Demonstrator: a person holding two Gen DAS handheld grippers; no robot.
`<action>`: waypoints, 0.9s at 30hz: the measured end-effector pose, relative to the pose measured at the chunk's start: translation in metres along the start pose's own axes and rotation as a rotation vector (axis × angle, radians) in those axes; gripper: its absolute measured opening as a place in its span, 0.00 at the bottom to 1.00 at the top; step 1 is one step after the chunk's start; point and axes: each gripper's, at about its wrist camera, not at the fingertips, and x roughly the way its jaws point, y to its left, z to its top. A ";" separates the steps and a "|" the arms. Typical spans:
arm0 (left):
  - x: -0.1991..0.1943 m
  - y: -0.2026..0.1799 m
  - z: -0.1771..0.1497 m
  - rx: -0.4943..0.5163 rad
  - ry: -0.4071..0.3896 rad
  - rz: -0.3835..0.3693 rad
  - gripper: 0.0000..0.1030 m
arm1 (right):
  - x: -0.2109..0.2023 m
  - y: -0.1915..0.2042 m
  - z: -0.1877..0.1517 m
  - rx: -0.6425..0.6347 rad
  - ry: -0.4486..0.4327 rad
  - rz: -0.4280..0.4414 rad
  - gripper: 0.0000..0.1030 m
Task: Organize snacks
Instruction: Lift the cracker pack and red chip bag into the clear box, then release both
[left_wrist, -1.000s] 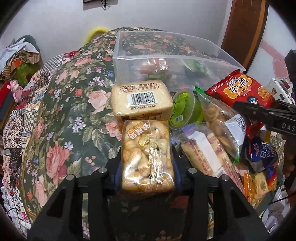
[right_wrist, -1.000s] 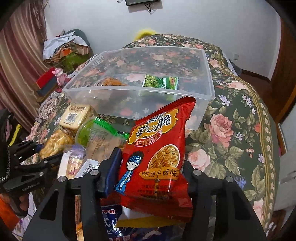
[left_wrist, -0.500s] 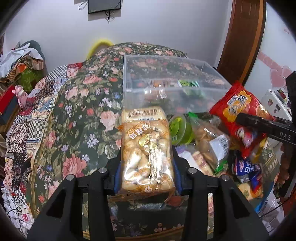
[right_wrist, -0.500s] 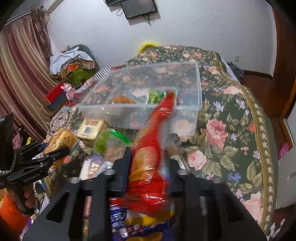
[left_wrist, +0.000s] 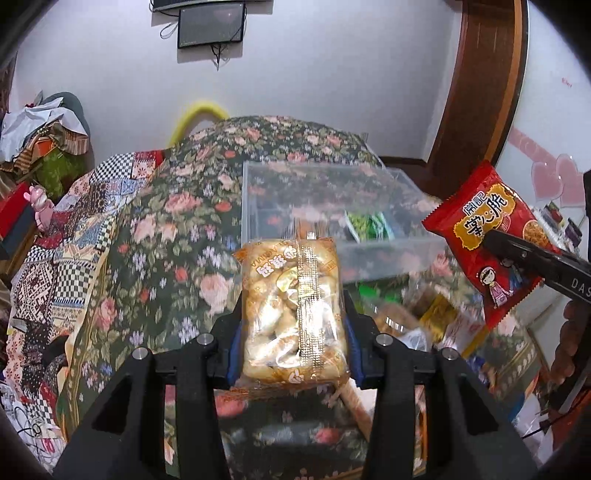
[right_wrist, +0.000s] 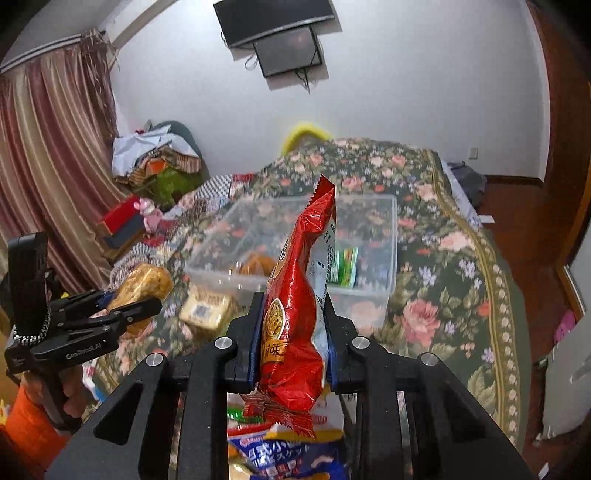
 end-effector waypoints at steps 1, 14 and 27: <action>-0.001 0.000 0.005 0.001 -0.010 0.001 0.43 | -0.001 -0.001 0.003 0.000 -0.010 -0.001 0.23; 0.012 -0.003 0.057 0.009 -0.077 0.019 0.43 | 0.016 -0.006 0.044 0.016 -0.084 -0.003 0.23; 0.065 0.001 0.073 -0.006 -0.031 0.033 0.43 | 0.074 0.000 0.062 0.018 -0.022 -0.003 0.23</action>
